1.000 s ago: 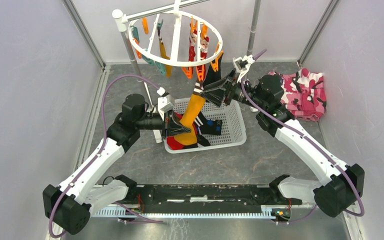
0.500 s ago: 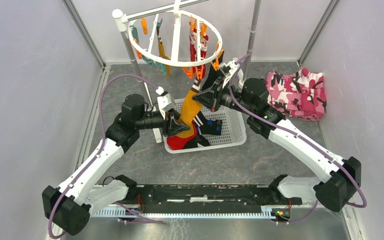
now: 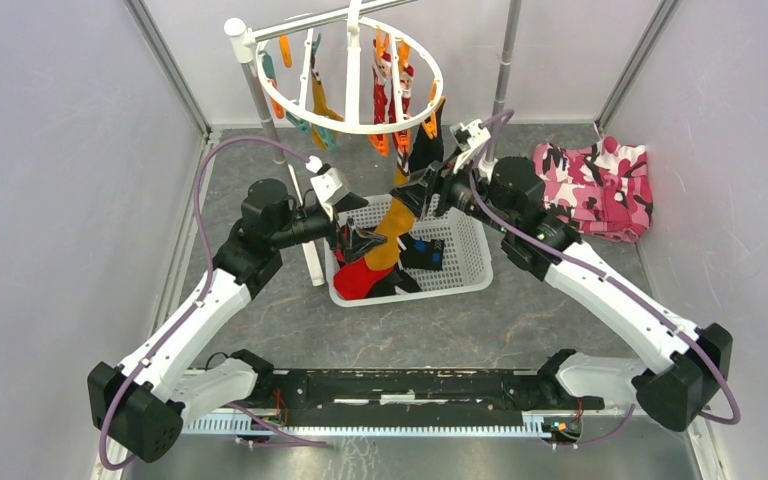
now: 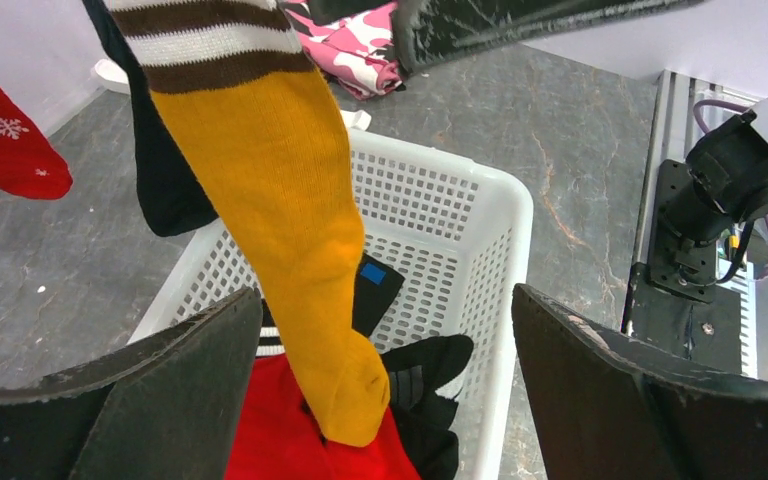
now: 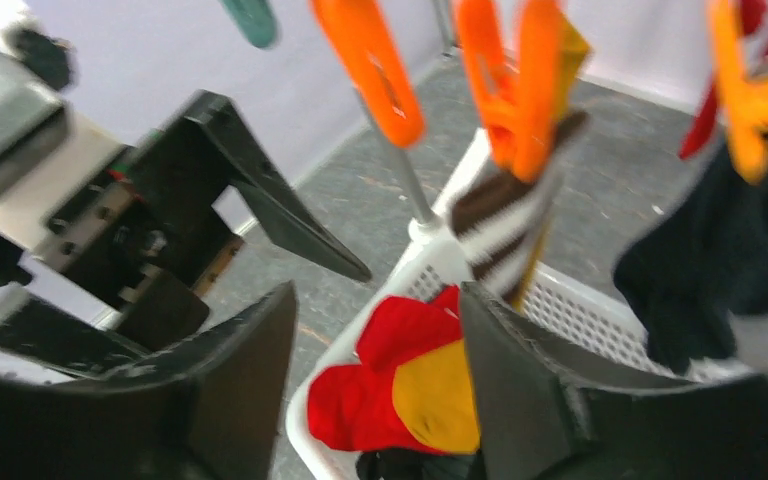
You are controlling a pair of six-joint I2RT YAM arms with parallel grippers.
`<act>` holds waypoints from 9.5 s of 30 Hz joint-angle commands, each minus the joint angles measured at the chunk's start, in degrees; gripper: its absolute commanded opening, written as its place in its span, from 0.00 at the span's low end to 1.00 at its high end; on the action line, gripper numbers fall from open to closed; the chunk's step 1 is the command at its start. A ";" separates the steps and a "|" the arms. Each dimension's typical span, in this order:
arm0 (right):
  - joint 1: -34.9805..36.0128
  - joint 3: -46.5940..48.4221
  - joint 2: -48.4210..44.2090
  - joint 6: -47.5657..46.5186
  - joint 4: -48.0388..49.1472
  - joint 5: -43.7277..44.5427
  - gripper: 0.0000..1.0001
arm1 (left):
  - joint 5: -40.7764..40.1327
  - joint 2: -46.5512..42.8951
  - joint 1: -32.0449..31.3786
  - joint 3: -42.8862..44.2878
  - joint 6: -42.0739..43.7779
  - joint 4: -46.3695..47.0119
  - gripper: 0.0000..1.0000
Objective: Remove the socks clipped to the hanger
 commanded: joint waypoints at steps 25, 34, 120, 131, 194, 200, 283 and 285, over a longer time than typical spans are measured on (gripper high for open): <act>-2.68 -9.49 3.13 4.85 14.52 -6.70 0.00 | -4.83 3.31 0.15 2.21 2.27 4.65 1.00; 1.64 -6.13 3.81 9.59 15.94 -7.74 0.00 | -4.34 6.31 -1.07 3.13 11.22 4.72 1.00; 7.85 20.70 11.06 -9.20 -4.84 34.69 0.21 | -11.41 2.99 -5.74 -3.59 -3.02 5.91 0.05; 7.91 20.75 9.73 -9.88 -7.82 28.97 0.37 | -17.76 3.26 -5.74 -3.99 -0.61 5.69 0.16; 0.25 -4.07 -3.88 -0.19 2.76 -6.35 0.00 | -0.64 6.41 0.04 2.29 -5.92 11.79 1.00; 4.47 -1.98 -2.07 2.74 3.76 -6.95 0.00 | 1.16 6.56 -0.75 2.18 -2.05 11.62 1.00; -16.18 1.64 1.65 -13.04 -10.51 5.78 0.98 | -6.96 3.14 -1.52 -0.69 12.32 6.81 0.05; -18.32 0.47 2.78 -17.88 -7.11 6.23 0.98 | -3.96 3.89 -1.52 1.08 14.11 4.39 0.07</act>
